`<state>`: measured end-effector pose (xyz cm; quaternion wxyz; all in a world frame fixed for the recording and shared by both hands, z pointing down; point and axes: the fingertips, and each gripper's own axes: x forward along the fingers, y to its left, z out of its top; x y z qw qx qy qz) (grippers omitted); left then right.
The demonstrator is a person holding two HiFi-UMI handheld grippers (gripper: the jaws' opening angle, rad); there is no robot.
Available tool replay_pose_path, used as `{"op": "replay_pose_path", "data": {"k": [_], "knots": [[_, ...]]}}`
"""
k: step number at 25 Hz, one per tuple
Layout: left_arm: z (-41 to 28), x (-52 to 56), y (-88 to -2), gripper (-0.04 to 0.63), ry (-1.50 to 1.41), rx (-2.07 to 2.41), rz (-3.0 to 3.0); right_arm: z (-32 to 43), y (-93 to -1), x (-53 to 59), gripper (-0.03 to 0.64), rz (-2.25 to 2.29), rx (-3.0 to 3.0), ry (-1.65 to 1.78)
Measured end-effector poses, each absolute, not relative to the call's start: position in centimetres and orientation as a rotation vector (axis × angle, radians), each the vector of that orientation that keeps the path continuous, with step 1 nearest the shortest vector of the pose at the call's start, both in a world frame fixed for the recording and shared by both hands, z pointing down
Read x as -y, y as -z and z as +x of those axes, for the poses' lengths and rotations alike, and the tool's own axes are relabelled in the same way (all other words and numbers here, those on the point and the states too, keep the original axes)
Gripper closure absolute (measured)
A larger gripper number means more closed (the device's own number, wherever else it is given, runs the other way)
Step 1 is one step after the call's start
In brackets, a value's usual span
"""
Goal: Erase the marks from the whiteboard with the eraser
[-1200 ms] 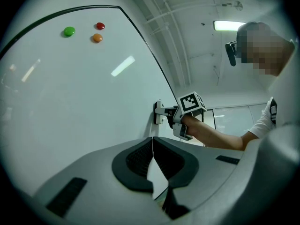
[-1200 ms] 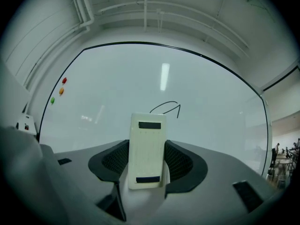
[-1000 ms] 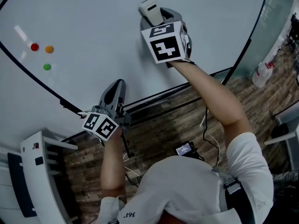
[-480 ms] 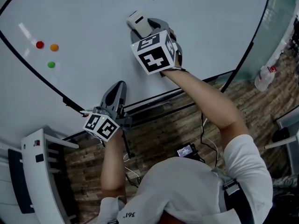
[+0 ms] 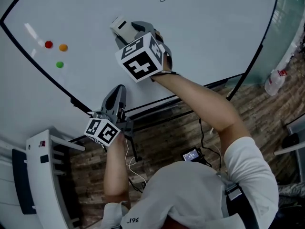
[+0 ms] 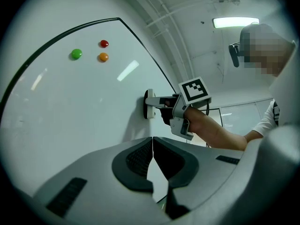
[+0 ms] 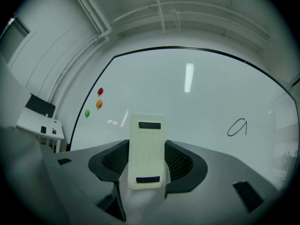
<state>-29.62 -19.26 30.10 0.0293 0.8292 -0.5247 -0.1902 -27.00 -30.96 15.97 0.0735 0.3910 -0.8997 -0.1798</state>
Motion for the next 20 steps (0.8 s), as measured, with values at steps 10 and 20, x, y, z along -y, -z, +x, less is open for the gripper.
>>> {"op": "replay_pose_path", "data": {"k": [10, 20], "knots": [[-32.9, 17.4, -29.2, 0.588, 0.615, 1.709, 2.517, -32.5, -9.9, 28.3, 0.360, 1.189, 2.786, 0.643], [-33.4, 17.2, -29.7, 0.588, 0.614, 1.720, 2.500, -34.0, -8.5, 29.3, 0.360, 1.286, 2.734, 0.674]]}}
